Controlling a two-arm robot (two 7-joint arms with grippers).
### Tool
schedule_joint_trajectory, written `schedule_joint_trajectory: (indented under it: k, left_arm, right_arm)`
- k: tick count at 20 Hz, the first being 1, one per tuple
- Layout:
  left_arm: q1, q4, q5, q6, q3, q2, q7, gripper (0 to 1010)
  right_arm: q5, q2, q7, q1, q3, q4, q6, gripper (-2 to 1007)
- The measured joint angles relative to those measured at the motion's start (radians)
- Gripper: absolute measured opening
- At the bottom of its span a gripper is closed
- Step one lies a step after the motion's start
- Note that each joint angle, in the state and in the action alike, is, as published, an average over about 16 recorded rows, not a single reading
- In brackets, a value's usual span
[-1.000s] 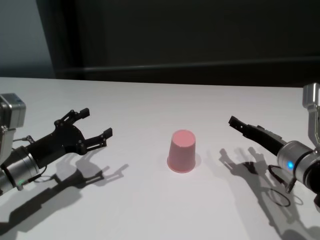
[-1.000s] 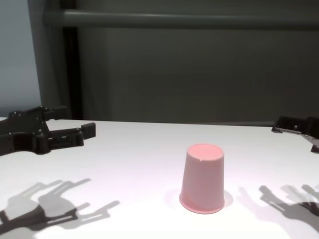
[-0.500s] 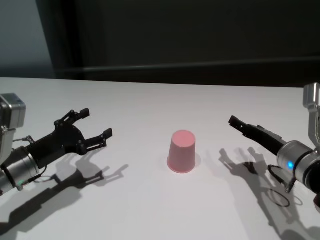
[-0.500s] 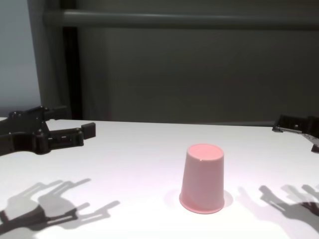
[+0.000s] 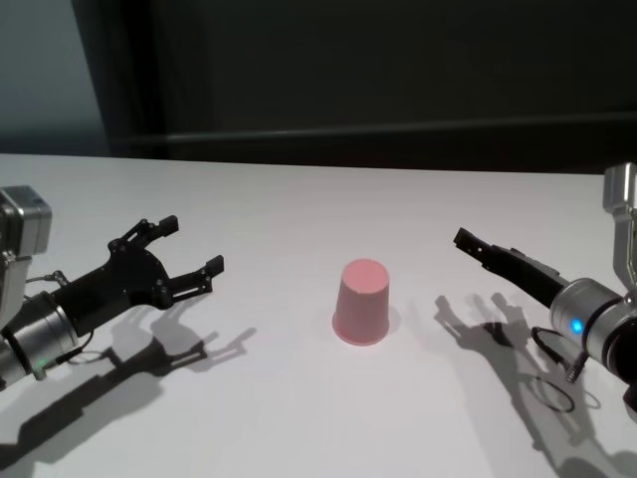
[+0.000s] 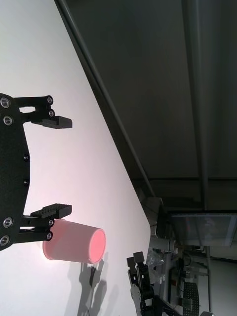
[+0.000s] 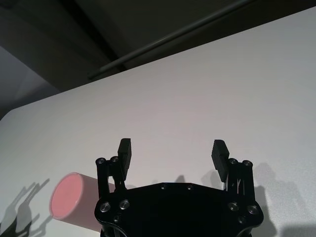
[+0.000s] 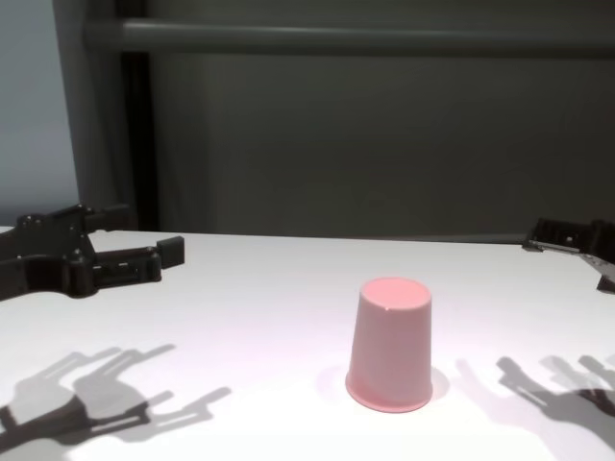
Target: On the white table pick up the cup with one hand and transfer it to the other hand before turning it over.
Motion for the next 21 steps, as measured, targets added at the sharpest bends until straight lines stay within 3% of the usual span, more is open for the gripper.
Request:
schedule_joint_trajectory:
  k: [21]
  left_arm:
    - [0.000,0.000,0.000,0.000,0.000,0.000,0.000,1001]
  right_arm:
    - [0.002,0.001,0.001,0.000,-0.001,0.001,0.000,1000]
